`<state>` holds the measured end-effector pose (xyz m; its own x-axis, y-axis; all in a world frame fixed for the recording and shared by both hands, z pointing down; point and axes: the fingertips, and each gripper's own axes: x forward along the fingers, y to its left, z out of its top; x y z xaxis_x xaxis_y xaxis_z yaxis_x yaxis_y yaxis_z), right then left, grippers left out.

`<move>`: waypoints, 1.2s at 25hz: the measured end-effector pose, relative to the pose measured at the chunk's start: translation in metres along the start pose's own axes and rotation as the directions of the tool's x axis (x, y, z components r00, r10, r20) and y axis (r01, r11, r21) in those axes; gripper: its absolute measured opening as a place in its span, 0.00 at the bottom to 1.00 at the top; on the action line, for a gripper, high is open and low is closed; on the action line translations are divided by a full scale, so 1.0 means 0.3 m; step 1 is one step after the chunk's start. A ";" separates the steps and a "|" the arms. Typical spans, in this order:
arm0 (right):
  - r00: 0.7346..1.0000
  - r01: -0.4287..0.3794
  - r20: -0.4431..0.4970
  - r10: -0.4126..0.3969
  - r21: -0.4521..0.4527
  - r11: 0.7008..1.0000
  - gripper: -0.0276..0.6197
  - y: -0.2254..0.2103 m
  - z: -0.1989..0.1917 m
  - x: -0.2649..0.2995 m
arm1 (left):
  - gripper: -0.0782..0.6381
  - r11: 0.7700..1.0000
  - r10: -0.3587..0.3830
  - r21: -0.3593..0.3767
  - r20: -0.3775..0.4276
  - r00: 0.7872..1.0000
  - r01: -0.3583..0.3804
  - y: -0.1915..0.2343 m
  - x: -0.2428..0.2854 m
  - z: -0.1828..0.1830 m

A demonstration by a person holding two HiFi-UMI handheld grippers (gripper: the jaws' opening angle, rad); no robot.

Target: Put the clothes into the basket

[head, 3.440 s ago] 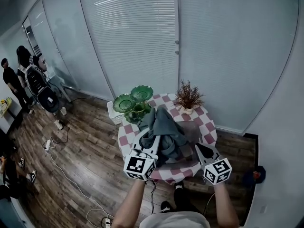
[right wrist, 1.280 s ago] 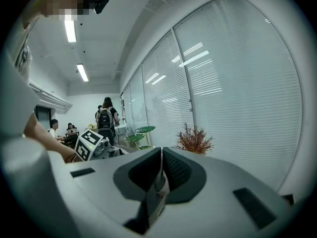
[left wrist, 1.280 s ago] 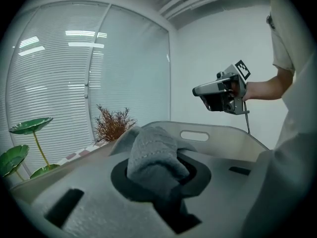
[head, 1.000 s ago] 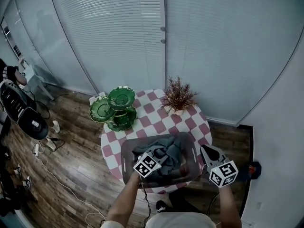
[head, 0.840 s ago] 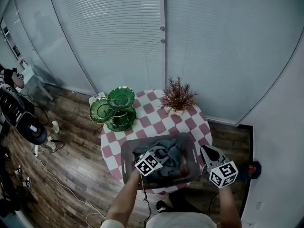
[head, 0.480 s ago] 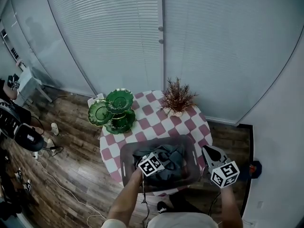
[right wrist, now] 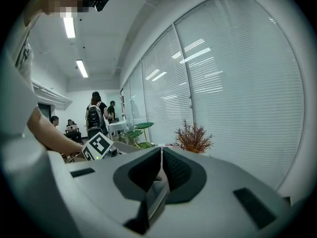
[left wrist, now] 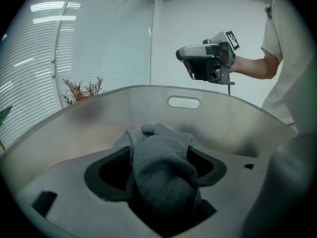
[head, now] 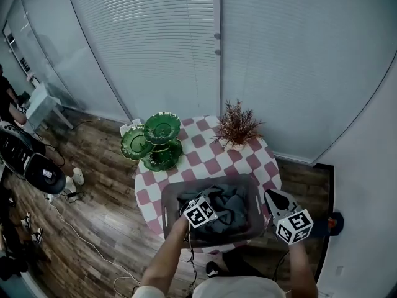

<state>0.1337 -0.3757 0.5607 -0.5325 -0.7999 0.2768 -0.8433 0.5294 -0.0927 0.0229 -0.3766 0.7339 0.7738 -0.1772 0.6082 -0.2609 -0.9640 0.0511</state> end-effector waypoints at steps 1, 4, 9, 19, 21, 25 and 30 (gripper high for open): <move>1.000 -0.004 0.001 0.004 -0.002 1.000 0.08 0.008 0.002 0.001 | 0.61 1.000 0.001 0.016 0.001 1.000 -0.001 -0.002 -0.009 0.006; 1.000 -0.016 0.010 0.016 -0.009 1.000 0.08 0.026 0.017 0.006 | 0.66 0.998 0.017 0.053 0.001 1.000 -0.017 0.008 -0.032 0.019; 0.999 -0.029 0.016 0.029 -0.003 1.000 0.08 0.031 0.022 0.016 | 0.66 0.997 0.051 0.051 0.030 0.998 -0.052 0.034 -0.064 0.047; 0.996 -0.085 0.022 0.085 -0.002 0.996 0.08 0.075 0.009 0.081 | 0.66 0.984 0.167 0.027 0.172 0.971 -0.174 0.136 -0.196 0.201; 0.996 -0.088 0.032 0.088 0.000 0.996 0.08 0.081 0.015 0.079 | 0.66 0.975 0.214 0.005 0.232 0.949 -0.221 0.154 -0.246 0.251; 0.993 -0.098 0.060 0.098 -0.004 0.995 0.08 0.121 0.043 0.071 | 0.66 0.926 0.367 -0.036 0.320 0.874 -0.376 0.191 -0.392 0.327; 0.989 -0.119 0.083 0.121 -0.022 0.993 0.08 0.272 0.084 -0.004 | 0.66 0.835 0.543 -0.132 0.346 0.765 -0.534 0.146 -0.625 0.372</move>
<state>0.0637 -0.3385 0.5287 -0.6345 -0.7508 0.1836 -0.7720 0.6270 -0.1039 -0.0692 -0.4078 0.5339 0.6497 -0.7279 0.2192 -0.7071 -0.6846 -0.1772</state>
